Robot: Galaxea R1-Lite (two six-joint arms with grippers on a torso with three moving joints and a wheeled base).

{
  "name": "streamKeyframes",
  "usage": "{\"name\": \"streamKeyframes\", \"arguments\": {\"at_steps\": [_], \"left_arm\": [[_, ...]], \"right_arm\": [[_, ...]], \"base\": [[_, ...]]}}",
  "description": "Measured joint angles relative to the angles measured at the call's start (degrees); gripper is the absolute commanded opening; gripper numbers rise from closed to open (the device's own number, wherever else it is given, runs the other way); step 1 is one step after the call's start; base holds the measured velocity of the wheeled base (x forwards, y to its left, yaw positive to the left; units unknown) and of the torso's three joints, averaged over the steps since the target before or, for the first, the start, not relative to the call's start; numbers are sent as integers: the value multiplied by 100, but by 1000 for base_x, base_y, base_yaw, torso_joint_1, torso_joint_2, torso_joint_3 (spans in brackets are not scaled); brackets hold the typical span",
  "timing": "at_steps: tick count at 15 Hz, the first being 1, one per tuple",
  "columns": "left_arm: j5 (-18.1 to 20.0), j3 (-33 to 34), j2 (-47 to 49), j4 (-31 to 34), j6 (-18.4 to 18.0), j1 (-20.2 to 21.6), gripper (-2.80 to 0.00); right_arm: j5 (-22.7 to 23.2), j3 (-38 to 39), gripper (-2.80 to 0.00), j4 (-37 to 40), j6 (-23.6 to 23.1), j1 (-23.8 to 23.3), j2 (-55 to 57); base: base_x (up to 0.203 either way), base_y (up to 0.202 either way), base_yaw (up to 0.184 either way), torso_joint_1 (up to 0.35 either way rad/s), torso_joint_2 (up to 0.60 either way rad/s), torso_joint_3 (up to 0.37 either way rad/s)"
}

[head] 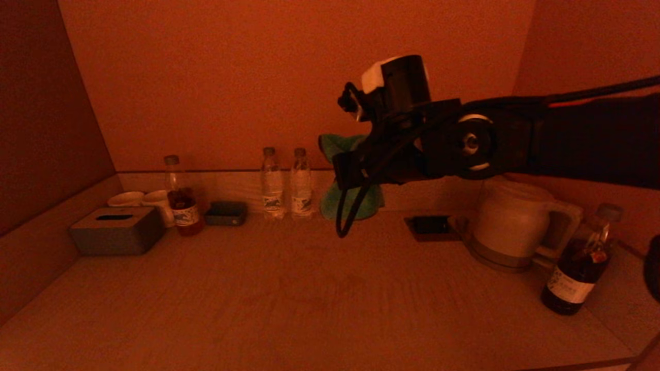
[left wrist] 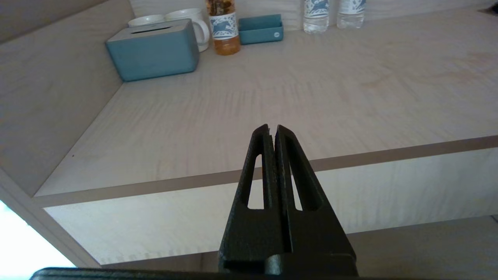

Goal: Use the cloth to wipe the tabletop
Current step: Sweep the stains on the table

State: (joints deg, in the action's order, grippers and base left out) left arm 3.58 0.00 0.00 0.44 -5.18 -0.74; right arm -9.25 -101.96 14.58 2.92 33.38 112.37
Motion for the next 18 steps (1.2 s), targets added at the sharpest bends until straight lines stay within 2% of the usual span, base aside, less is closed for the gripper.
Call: {"name": "streamKeyframes", "arguments": {"at_steps": [3,5,9,13,18], "left_arm": [[0,0,0,1,1,-6,-280],[0,0,0,2,3,-3,-280],[-1,0,0,0,3,-2,-280],[0,0,0,-2,0,-5,-280],[-1,0,0,7,1,-6,-280]], "right_arm": [[-34,-636,-280,78,-47,261,517],[-37,-798,-280,96,-39,392,790],[-41,-865,-280,-140,-36,706,1253],[-29,-871,-280,-561,-354,948,1740],[30,-871,-280,-1071,-548,1031,2222]], "base": [[0,0,0,0,0,0],[0,0,0,0,0,0],[0,0,0,0,0,0],[0,0,0,0,0,0],[0,0,0,0,0,0]]}}
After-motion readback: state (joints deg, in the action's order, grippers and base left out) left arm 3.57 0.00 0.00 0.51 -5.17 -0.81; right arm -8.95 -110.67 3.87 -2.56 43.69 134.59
